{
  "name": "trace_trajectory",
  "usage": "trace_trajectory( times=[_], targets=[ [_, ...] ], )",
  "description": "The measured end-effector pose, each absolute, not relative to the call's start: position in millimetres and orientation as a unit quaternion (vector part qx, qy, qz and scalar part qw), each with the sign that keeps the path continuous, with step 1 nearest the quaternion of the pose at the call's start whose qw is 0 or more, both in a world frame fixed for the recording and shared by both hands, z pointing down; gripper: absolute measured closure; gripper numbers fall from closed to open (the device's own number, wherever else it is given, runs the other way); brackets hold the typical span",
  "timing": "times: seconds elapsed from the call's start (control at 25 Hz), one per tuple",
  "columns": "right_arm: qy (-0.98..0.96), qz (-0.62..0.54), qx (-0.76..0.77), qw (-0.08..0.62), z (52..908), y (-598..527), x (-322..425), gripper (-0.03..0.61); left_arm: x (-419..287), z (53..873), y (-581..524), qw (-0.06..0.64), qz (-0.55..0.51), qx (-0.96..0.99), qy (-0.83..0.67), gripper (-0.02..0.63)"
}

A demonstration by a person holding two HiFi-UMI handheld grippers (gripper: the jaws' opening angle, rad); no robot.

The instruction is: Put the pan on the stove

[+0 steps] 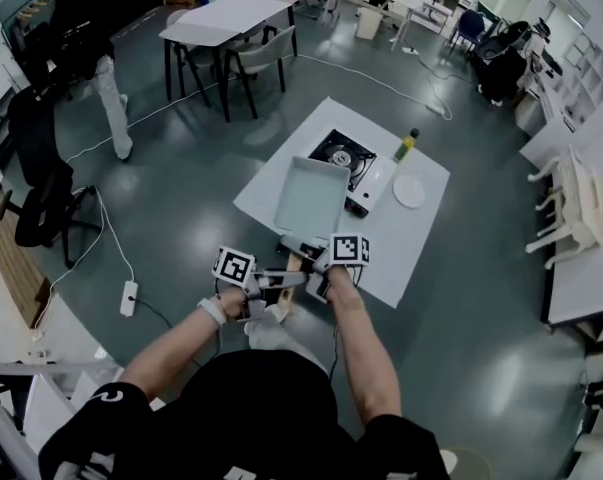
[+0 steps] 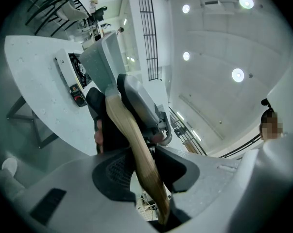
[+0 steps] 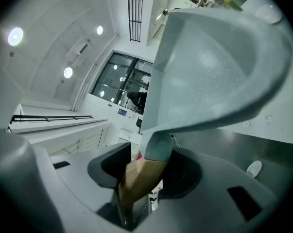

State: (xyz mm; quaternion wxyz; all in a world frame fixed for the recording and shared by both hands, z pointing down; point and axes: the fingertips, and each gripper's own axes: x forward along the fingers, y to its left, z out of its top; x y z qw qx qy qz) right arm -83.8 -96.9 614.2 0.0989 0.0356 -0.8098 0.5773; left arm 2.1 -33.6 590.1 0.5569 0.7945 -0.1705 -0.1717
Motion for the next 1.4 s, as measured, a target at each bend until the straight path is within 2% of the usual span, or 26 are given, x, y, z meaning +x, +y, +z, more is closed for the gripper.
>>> trace_trajectory(
  times=[0.44,1.16,1.4],
  targets=[
    [-0.816,0.569,0.050,0.083,619.8,-168.9,-119.6,0.416,-38.3,601.1,-97.4,0.583,-0.144,0.782,-0.167,0.494],
    [-0.810,0.578,0.089,0.052,616.6,-265.4,-144.2,0.416,-70.5,597.5,-188.0,0.577,-0.109,0.799,-0.129,0.495],
    [-0.811,0.576,0.099,0.040,613.7,-277.4,-145.5,0.416,-72.8,595.0,-200.6,0.556,-0.097,0.819,-0.109,0.495]
  ],
)
